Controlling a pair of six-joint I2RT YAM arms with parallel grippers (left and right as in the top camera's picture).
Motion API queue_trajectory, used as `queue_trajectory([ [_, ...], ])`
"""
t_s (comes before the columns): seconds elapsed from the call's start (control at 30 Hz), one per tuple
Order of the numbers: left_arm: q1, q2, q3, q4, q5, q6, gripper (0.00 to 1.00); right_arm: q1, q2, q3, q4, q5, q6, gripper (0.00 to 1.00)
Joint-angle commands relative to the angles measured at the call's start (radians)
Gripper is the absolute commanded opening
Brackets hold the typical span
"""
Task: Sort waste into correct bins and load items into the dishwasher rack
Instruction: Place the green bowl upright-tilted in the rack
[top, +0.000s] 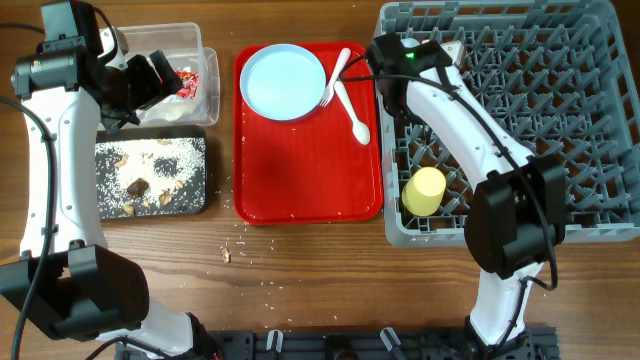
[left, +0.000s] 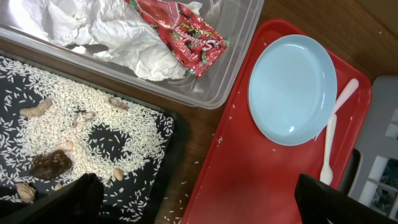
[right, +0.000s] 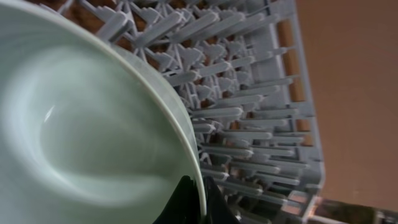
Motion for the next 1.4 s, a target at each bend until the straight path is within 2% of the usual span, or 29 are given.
queue_trajectory([
  [0.0,0.002,-0.004,0.009,0.0,-0.006,-0.012,1.0,0.009,0.048,-0.007,-0.035,0.002,0.014,0.04],
  [0.13,0.002,-0.004,0.009,0.0,-0.006,-0.012,1.0,0.015,0.047,-0.006,-0.106,0.132,0.089,0.05],
  [0.23,0.002,-0.004,0.009,0.0,-0.006,-0.012,1.0,0.015,0.047,-0.005,-0.148,0.183,0.092,0.04],
  [0.4,0.002,-0.004,0.009,0.0,-0.006,-0.012,1.0,0.029,0.047,-0.005,-0.147,0.164,0.074,0.05],
  [0.53,0.002,-0.004,0.009,0.0,-0.006,-0.012,1.0,0.054,0.047,-0.005,-0.111,0.087,-0.021,0.04],
  [0.57,0.002,-0.004,0.009,0.0,-0.006,-0.012,1.0,0.058,0.047,-0.005,-0.115,0.12,-0.02,0.04],
  [0.73,0.002,-0.004,0.009,0.0,-0.006,-0.012,1.0,0.079,0.047,-0.005,-0.17,0.536,-0.03,0.04],
  [0.77,0.002,-0.004,0.009,0.0,-0.006,-0.012,1.0,0.091,0.047,-0.005,-0.147,0.548,-0.066,0.04],
  [0.97,0.002,-0.004,0.009,0.0,-0.006,-0.012,1.0,0.11,0.048,-0.006,0.046,0.317,-0.27,0.04],
  [1.23,0.002,-0.004,0.009,0.0,-0.006,-0.012,1.0,0.119,0.05,-0.006,0.033,0.254,-0.281,0.04],
  [1.37,0.002,-0.004,0.009,0.0,-0.006,-0.012,1.0,0.15,0.05,-0.006,0.005,0.143,-0.282,0.04],
])
